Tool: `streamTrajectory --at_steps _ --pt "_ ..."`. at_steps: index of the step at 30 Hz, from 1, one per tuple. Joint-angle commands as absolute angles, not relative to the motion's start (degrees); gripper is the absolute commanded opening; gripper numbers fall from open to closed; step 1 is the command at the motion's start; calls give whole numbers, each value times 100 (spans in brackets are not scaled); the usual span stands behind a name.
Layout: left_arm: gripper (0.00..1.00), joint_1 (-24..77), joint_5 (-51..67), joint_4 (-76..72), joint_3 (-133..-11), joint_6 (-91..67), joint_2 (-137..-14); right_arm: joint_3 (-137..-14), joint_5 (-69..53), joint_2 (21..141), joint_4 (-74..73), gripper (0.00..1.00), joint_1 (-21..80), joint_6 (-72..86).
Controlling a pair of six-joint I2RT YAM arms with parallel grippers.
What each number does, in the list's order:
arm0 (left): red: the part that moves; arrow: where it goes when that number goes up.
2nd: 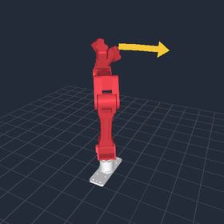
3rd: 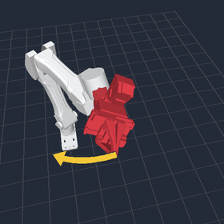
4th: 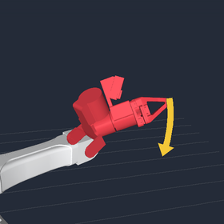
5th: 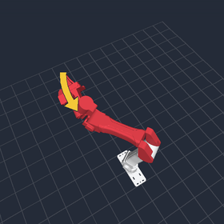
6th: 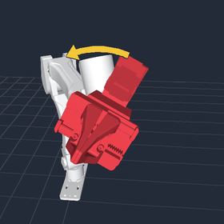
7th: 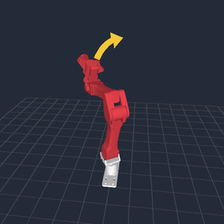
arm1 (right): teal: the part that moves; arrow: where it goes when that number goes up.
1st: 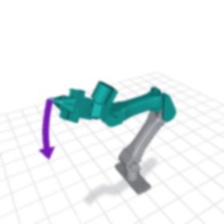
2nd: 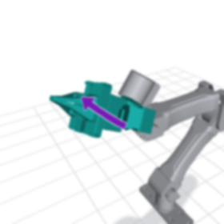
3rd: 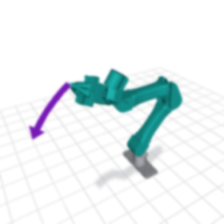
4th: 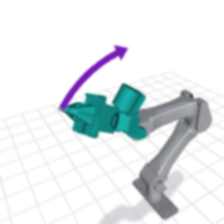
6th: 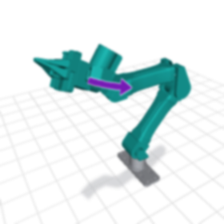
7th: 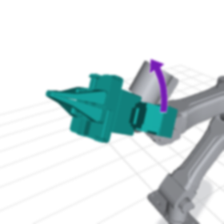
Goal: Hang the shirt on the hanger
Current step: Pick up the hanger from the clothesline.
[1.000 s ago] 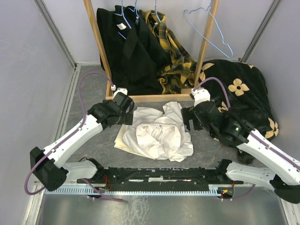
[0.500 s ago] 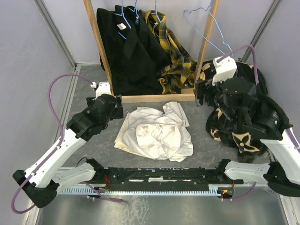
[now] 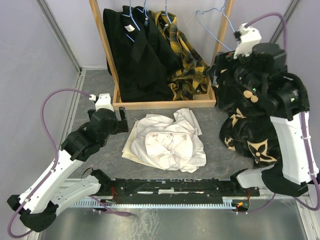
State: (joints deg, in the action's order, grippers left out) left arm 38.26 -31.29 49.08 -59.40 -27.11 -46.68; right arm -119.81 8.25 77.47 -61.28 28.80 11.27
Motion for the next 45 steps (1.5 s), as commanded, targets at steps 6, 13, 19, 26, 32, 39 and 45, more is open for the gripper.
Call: streamTrajectory --at_steps 6,13,19,26,32,39,45 --pt "99 3797 -3032 4396 -5597 -2485 -4115 -12797 -1556 8021 -5670 90 874 1795" --pt "99 3797 -3047 4248 -5417 -2420 -3758 -13983 -1318 8879 -6292 90 243 1684" --pt "99 3796 -2976 4254 -5481 -2297 -3791 -14298 -1346 9389 -6274 86 80 1501" --pt "99 3797 -2900 4050 -5232 -2195 -3603 -14780 -1444 9939 -6058 85 57 874" --pt "99 3802 -2556 3947 -5190 -2082 -3650 -14656 -1164 10188 -5853 83 42 527" --pt "99 3797 -2446 3866 -5149 -2024 -3709 -14680 -1056 10523 -5324 82 43 485" --pt "100 3797 -2503 3853 -5134 -2031 -3660 -15301 -1274 10981 -5162 69 44 696"
